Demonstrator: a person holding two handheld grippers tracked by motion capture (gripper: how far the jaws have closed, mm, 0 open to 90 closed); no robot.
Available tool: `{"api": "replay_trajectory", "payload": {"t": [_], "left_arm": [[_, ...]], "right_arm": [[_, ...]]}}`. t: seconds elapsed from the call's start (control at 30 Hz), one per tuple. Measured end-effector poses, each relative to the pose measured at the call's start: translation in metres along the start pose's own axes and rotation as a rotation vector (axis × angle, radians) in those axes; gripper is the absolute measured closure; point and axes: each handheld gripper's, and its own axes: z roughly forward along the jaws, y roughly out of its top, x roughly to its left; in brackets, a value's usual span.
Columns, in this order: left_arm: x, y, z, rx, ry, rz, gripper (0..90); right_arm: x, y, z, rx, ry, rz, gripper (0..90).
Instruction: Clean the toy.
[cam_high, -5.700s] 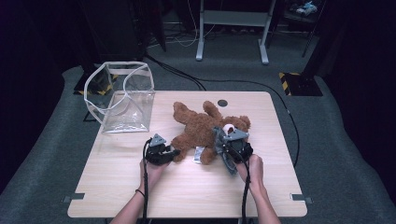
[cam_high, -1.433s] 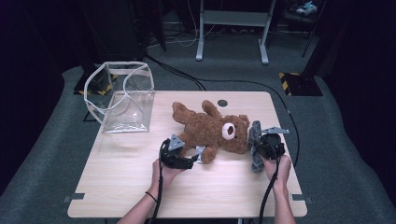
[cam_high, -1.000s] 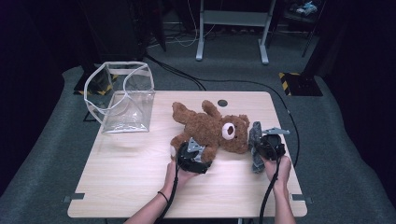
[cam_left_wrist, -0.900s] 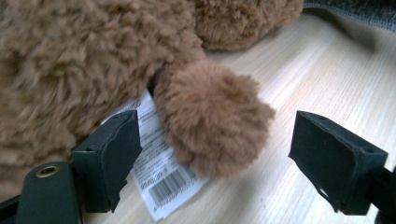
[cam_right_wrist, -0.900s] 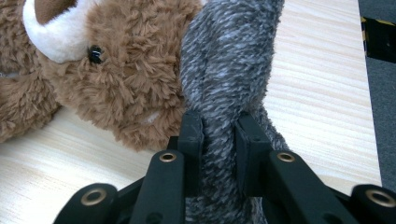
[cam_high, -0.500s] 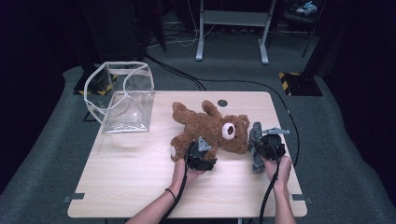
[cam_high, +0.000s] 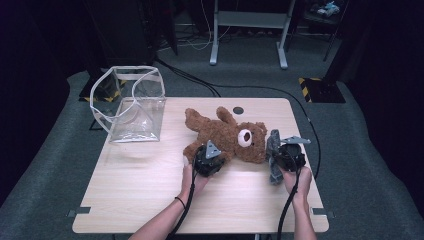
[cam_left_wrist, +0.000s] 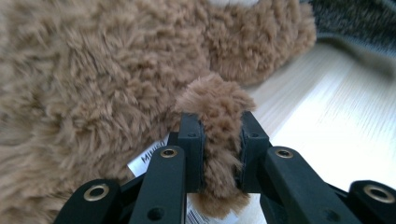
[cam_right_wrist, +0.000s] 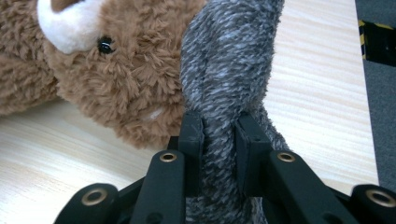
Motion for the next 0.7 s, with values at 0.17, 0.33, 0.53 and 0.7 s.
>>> {"api": "replay_trajectory", "payload": {"t": [0.17, 0.33, 0.53, 0.7], "left_arm": [[0.008, 0.012, -0.012, -0.035, 0.0, 0.007, 77.2], [0.015, 0.026, -0.024, -0.081, -0.008, -0.016, 77.5], [0.021, 0.041, -0.037, -0.121, 0.001, -0.027, 77.4], [0.02, 0.045, -0.043, -0.134, 0.007, -0.034, 77.2]], "right_arm": [[0.003, 0.004, -0.006, -0.024, 0.0, -0.01, 75.4], [0.007, 0.009, -0.012, -0.048, -0.001, -0.021, 75.4], [0.015, 0.015, -0.008, -0.058, 0.012, -0.025, 75.5], [0.03, 0.016, 0.005, -0.044, 0.04, -0.03, 75.6]]}}
